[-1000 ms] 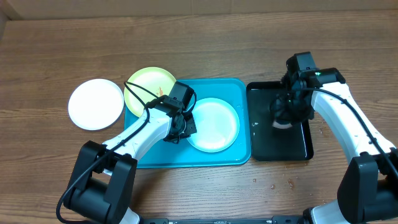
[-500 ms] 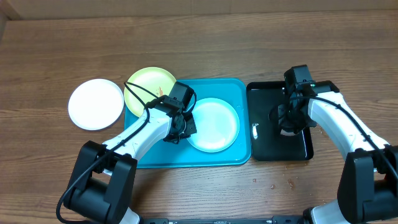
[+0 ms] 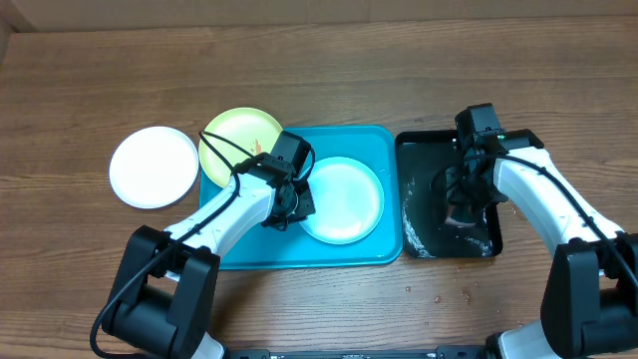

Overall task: Clean dirty plates on tray and stack at the side
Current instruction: 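Return sponge to black tray and release it with right gripper, then lift light-blue plate with left gripper and carry it rightward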

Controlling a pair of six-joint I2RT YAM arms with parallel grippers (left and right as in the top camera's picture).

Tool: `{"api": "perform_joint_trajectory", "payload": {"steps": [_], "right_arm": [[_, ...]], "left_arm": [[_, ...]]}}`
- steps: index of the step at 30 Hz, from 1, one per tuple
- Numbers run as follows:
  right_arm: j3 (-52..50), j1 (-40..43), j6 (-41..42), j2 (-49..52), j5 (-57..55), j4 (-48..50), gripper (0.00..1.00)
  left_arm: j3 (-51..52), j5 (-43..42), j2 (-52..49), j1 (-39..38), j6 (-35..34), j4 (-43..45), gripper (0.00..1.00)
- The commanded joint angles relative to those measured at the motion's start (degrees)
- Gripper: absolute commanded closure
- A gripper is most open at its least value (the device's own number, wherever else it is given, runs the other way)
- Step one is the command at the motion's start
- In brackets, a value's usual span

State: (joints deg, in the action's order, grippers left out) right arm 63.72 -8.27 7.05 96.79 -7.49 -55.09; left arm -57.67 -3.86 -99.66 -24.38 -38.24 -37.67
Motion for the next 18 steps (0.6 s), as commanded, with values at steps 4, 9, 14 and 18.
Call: {"api": "perform_joint_trajectory", "payload": {"steps": [4, 9, 14, 18], "right_arm": [[7.06, 0.92, 0.81, -0.59, 0.90, -3.48, 0.60], [14.73, 5.51, 0.83, -0.59, 0.90, -7.39, 0.52], [15.32, 14.03, 1.92, -0.57, 1.09, -6.80, 0.13], [15.32, 19.17, 1.88, -0.57, 1.07, -6.73, 0.00]], "left_arm": [[0.31, -0.22, -0.37, -0.42, 1.01, -0.44, 0.72], [0.68, -0.17, -0.37, -0.42, 0.98, -0.74, 0.71], [2.67, -0.20, -0.37, -0.42, 0.96, 1.01, 0.71], [3.26, -0.22, -0.37, -0.42, 0.98, 1.57, 0.84]]}}
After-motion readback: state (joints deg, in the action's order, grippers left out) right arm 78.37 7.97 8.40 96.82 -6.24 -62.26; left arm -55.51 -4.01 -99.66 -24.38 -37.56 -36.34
